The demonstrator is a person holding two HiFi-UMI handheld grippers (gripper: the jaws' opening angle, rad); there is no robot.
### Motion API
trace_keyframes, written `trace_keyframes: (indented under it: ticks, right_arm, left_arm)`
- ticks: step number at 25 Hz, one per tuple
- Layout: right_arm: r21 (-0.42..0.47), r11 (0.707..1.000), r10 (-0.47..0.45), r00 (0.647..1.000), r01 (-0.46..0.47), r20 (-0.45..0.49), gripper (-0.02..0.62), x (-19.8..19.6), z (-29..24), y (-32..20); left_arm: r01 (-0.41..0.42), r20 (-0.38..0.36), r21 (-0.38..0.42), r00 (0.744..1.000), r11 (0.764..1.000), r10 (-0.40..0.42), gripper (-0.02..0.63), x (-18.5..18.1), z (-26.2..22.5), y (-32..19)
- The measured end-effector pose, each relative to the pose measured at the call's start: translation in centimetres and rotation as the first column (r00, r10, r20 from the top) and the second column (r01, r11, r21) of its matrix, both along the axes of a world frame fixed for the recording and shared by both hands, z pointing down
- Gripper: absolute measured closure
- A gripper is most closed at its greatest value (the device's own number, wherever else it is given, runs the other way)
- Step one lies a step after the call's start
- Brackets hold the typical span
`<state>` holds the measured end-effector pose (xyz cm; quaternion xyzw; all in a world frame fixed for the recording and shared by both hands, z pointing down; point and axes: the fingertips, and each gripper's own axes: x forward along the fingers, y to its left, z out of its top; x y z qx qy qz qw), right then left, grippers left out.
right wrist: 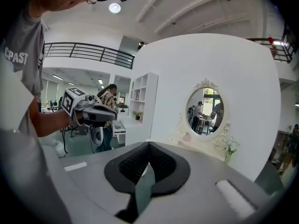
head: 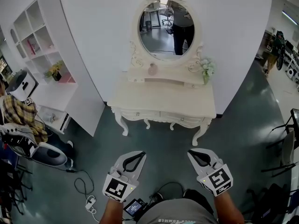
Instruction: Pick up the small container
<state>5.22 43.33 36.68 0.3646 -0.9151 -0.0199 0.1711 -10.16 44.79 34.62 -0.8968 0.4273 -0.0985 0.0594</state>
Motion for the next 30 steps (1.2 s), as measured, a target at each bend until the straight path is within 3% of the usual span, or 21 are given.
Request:
trace_keyframes:
  ticks: [10, 21, 30]
  right_arm:
    - [-0.029, 0.999, -0.014, 1.000, 0.014, 0.000, 0.594, 1.6, 1.0, -4.9]
    - [-0.051, 0.990, -0.130, 0.991, 0.131, 0.032, 0.594, 5.2, 1.8, -15.3]
    - [-0.062, 0.968, -0.238, 0.969, 0.242, 0.069, 0.594, 7.9, 2.6, -21.7]
  left_arm:
    - [0.019, 0.007, -0.026, 1.000, 0.999, -0.019, 0.603, 1.1, 0.9, -4.2]
    - [0.144, 0.028, -0.049, 0.989, 0.988, -0.142, 0.603, 5.5, 0.7, -11.9]
    - [0.252, 0.073, -0.057, 0.966, 0.966, -0.248, 0.603, 9.0, 0.9, -16.4]
